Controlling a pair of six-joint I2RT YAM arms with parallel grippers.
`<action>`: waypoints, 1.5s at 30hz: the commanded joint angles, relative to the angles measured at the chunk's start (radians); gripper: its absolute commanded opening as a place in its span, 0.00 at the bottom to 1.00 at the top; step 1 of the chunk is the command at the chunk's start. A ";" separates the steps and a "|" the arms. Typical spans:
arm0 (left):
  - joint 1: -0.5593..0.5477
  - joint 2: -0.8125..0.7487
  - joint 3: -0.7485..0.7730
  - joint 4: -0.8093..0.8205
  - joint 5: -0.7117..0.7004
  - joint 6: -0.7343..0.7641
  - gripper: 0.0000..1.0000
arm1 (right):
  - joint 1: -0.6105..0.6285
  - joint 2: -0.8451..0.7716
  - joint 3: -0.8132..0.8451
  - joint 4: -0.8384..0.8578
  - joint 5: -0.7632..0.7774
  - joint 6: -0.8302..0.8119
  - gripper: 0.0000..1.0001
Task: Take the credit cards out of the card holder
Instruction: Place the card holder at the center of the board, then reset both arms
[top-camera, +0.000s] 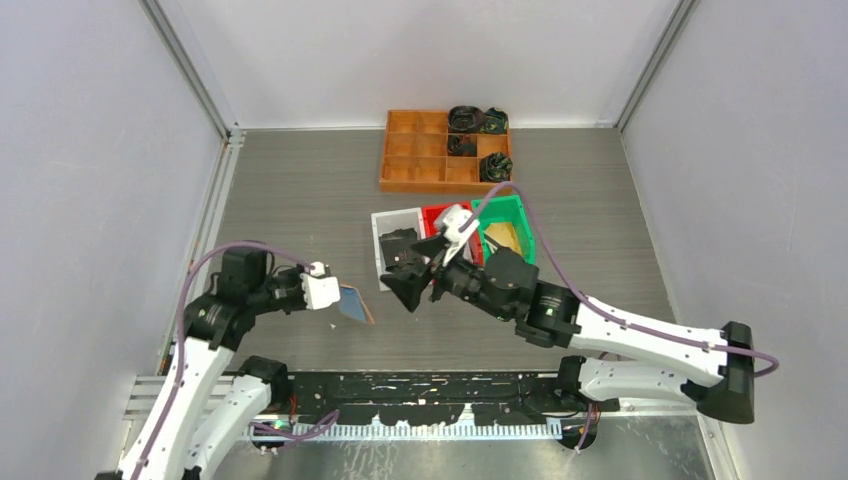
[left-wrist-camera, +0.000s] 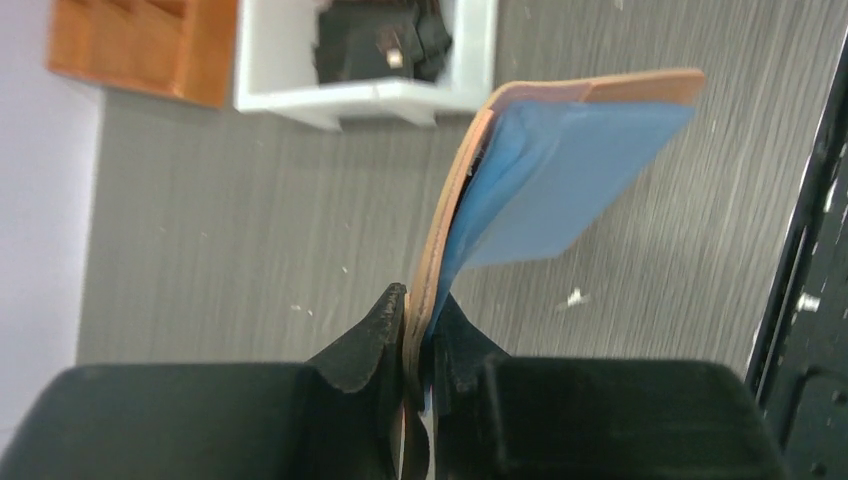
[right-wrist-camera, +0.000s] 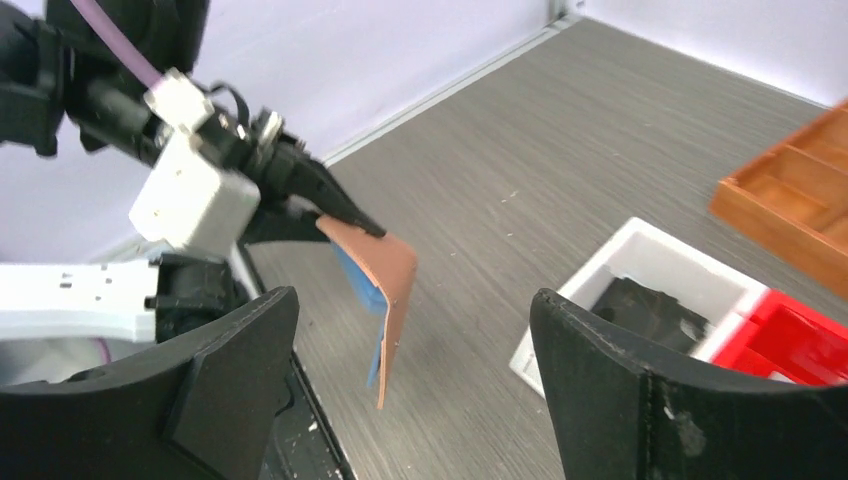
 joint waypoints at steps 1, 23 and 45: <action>0.004 0.133 0.011 -0.014 -0.128 0.148 0.13 | -0.039 -0.103 -0.041 0.034 0.178 0.098 0.92; 0.001 0.361 0.093 0.020 -0.291 -0.204 0.56 | -0.409 -0.328 -0.122 -0.260 0.724 0.189 1.00; 0.425 0.643 -0.199 1.112 -0.365 -0.954 1.00 | -1.112 0.004 -0.452 0.194 0.704 0.236 1.00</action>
